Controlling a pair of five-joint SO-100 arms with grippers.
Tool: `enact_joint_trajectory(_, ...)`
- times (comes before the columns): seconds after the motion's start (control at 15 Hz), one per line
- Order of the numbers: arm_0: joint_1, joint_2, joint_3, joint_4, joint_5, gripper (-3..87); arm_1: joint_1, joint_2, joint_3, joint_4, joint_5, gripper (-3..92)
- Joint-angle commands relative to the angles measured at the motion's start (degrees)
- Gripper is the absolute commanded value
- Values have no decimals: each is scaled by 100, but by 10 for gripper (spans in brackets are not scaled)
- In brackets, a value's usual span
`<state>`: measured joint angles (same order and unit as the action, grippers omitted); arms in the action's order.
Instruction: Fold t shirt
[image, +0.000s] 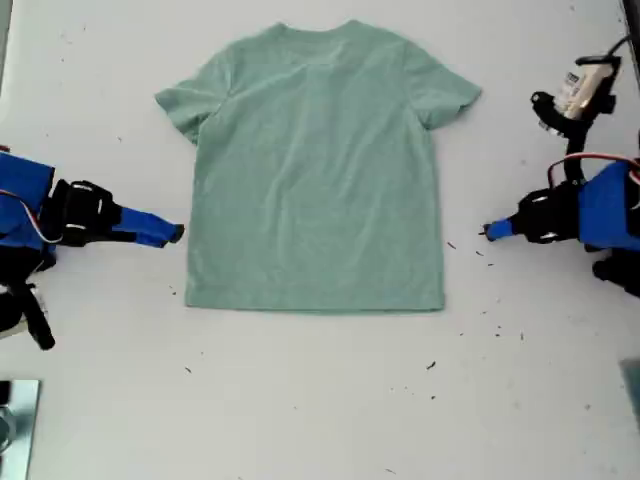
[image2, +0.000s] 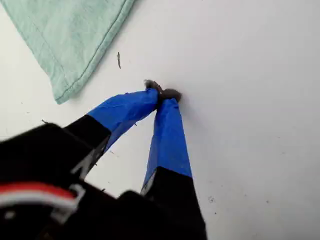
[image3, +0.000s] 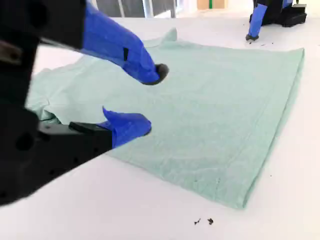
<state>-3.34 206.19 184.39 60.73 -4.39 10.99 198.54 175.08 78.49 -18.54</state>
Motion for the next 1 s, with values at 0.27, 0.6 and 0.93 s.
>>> enact_joint_trajectory(0.27,-79,9,62,-62,9,126,-149,62,237,-62,237,22)
enact_joint_trajectory(0.6,-79,9,62,-62,9,127,729,-2347,-2909,650,-352,22)
enact_joint_trajectory(0.93,-79,9,62,-62,9,128,2953,-7049,-8473,1784,-3551,21)
